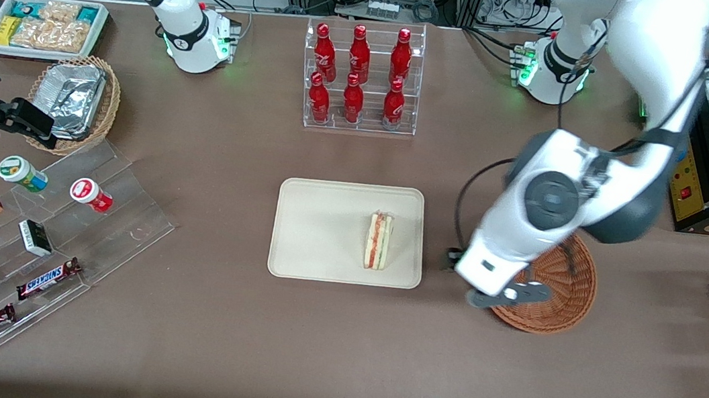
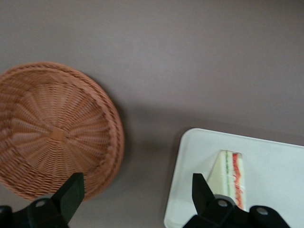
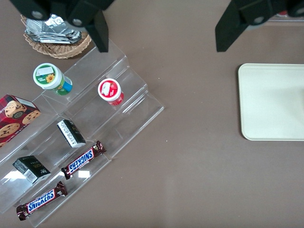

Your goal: Place sandwich from basket to tray

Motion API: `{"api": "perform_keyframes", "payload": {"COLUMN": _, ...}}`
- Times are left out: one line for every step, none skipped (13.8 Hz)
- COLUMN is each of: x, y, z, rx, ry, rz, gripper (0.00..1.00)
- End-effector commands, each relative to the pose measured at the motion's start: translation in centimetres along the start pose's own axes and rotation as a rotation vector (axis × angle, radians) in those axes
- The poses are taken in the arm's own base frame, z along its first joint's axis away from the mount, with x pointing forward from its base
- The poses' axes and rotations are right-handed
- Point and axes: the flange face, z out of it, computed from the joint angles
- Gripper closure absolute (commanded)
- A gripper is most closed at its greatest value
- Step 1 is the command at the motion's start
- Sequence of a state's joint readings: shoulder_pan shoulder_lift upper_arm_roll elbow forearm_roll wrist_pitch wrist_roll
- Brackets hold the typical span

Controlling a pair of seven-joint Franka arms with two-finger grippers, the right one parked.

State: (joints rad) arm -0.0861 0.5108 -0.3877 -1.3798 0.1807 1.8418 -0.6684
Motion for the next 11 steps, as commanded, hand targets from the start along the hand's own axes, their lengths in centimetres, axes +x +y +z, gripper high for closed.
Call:
{"api": "perform_keyframes", "payload": {"x": 0.7, "y": -3.9, "z": -2.4, "rx": 0.004, "ry": -0.024, "rz": 0.022, "gripper": 0.00}}
{"api": "perform_keyframes", "payload": {"x": 1.3, "y": -5.5, "z": -3.3, "rx": 0.011, "ry": -0.032, "rz": 0.020, "gripper": 0.00}}
{"api": "perform_keyframes", "payload": {"x": 2.0, "y": -7.1, "z": -4.3, "rx": 0.017, "ry": -0.041, "rz": 0.030, "gripper": 0.00}}
{"api": "perform_keyframes", "payload": {"x": 2.3, "y": -8.4, "z": -5.0, "rx": 0.030, "ry": -0.062, "rz": 0.045, "gripper": 0.00}}
{"api": "perform_keyframes", "payload": {"x": 2.4, "y": -9.4, "z": -5.7, "rx": 0.044, "ry": -0.079, "rz": 0.056, "gripper": 0.00}}
{"api": "perform_keyframes", "payload": {"x": 2.6, "y": -10.2, "z": -6.3, "rx": 0.052, "ry": -0.089, "rz": 0.059, "gripper": 0.00}}
{"api": "perform_keyframes", "payload": {"x": 2.6, "y": -11.4, "z": -7.2, "rx": 0.059, "ry": -0.092, "rz": 0.053, "gripper": 0.00}}
{"api": "perform_keyframes", "payload": {"x": 2.6, "y": -12.8, "z": -8.2, "rx": 0.065, "ry": -0.094, "rz": 0.040, "gripper": 0.00}}
{"api": "perform_keyframes", "payload": {"x": 2.2, "y": -14.0, "z": -9.3, "rx": 0.072, "ry": -0.095, "rz": 0.046, "gripper": 0.00}}
{"api": "perform_keyframes", "payload": {"x": 1.9, "y": -15.0, "z": -9.9, "rx": 0.078, "ry": -0.115, "rz": 0.071, "gripper": 0.00}}
{"api": "perform_keyframes", "payload": {"x": 1.3, "y": -16.2, "z": -11.0, "rx": 0.087, "ry": -0.132, "rz": 0.090, "gripper": 0.00}}
